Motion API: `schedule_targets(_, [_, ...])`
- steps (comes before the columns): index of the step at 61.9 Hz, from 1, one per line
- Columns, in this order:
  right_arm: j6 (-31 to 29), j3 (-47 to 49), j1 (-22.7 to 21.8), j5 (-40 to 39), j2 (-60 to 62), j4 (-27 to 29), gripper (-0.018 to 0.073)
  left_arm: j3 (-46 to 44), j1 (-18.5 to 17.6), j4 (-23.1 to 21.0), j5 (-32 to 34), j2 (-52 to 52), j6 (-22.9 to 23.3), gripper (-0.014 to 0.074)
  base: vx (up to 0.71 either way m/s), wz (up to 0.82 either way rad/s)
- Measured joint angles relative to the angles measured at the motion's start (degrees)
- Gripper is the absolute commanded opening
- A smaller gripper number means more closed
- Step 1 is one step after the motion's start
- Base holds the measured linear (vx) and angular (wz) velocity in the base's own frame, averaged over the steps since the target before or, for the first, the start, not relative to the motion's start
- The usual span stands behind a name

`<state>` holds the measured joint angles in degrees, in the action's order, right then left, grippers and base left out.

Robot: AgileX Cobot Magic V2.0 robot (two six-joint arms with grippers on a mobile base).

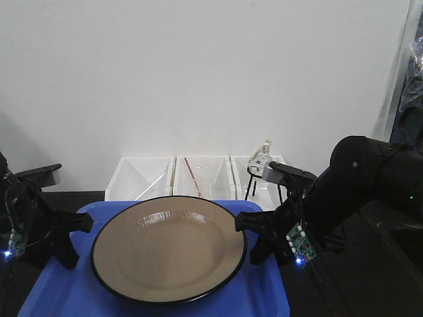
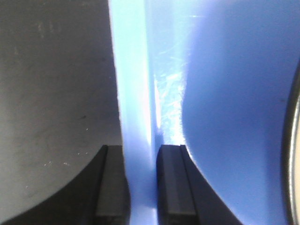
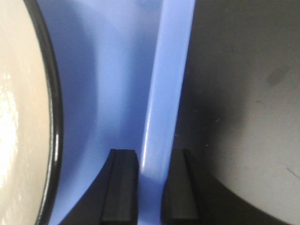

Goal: Place disk in tray to left cabinet
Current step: 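Hold the tray with both grippers while the base drives to the cabinet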

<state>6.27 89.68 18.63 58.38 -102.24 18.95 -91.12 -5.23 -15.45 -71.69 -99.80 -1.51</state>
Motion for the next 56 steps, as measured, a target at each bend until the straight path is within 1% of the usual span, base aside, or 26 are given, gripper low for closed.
schedule_targets(24, [0.0, 0.0, 0.0, 0.0, 0.0, -0.11, -0.0003, 0.0, 0.0, -0.17, 0.0, 0.0, 0.0, 0.0, -0.04, 0.15])
schedule_targets(56, [0.0, 0.0, 0.0, 0.0, 0.0, -0.11, -0.0002, 0.0, 0.0, -0.11, 0.0, 0.0, 0.0, 0.0, -0.1, 0.4])
